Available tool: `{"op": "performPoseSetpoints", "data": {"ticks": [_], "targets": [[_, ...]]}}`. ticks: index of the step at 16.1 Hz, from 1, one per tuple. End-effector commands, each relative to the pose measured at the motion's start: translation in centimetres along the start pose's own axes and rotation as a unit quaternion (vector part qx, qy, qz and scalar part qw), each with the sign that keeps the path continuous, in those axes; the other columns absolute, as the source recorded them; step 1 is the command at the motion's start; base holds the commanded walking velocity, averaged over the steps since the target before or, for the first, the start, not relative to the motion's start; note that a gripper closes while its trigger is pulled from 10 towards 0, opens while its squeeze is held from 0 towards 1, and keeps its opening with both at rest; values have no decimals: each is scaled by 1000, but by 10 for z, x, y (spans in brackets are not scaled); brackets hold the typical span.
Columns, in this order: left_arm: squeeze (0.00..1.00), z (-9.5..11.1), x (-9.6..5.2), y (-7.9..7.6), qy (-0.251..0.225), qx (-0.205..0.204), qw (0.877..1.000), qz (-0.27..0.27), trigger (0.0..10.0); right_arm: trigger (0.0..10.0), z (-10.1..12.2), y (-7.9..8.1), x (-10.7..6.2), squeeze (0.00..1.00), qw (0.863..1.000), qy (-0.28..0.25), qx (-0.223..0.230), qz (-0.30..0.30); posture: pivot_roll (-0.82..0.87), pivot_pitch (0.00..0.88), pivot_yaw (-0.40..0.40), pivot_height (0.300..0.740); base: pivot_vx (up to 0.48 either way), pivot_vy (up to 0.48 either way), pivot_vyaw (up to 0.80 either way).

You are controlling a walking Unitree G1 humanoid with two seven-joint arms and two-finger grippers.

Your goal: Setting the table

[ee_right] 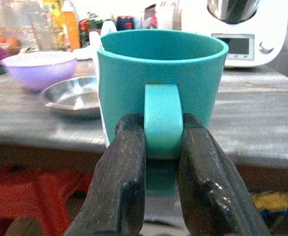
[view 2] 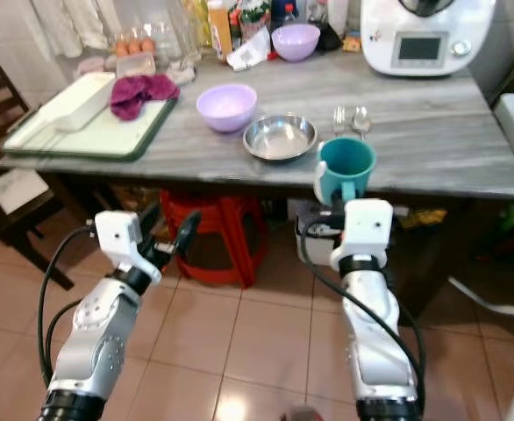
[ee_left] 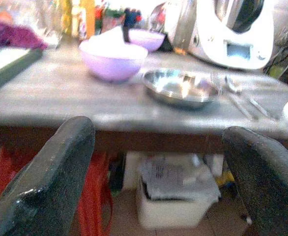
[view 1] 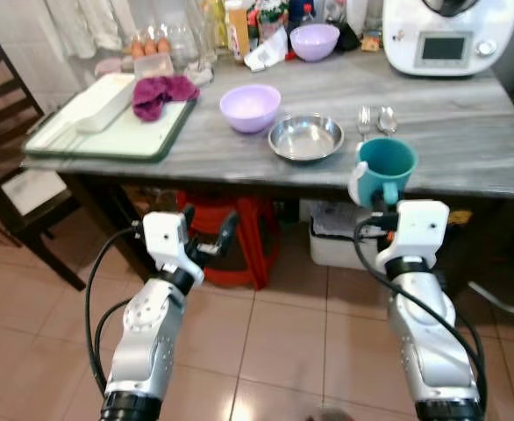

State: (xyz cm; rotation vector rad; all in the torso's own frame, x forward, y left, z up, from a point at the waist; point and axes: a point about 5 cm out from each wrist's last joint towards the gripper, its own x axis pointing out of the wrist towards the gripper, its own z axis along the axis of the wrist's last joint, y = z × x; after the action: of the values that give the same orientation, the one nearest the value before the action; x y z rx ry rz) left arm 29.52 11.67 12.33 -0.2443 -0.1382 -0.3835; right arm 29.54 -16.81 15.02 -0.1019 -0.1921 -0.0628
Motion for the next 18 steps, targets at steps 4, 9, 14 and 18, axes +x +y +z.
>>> {"op": "performPoseSetpoints", "data": {"ticks": [4,9,14,18], "targets": [[0,-1,-3,-6,10,2,1000,-12,10000,10000,11,0,3,0,1000,-24,2,-1,-151,93,98,740,480,0,-330],[0,6,-17,0,1,18,1000,1,10000,10000,22,-6,-6,0,997,-53,-49,12,-154,91,88,740,398,0,-109],[0,5,-32,6,19,26,999,13,10000,10000,15,-10,-20,0,999,-31,-44,-1,-154,98,84,740,247,0,-531],[0,6,-35,4,20,25,999,6,10000,10000,19,-9,-16,0,998,-37,-48,2,-155,100,83,740,0,0,-800]]}}
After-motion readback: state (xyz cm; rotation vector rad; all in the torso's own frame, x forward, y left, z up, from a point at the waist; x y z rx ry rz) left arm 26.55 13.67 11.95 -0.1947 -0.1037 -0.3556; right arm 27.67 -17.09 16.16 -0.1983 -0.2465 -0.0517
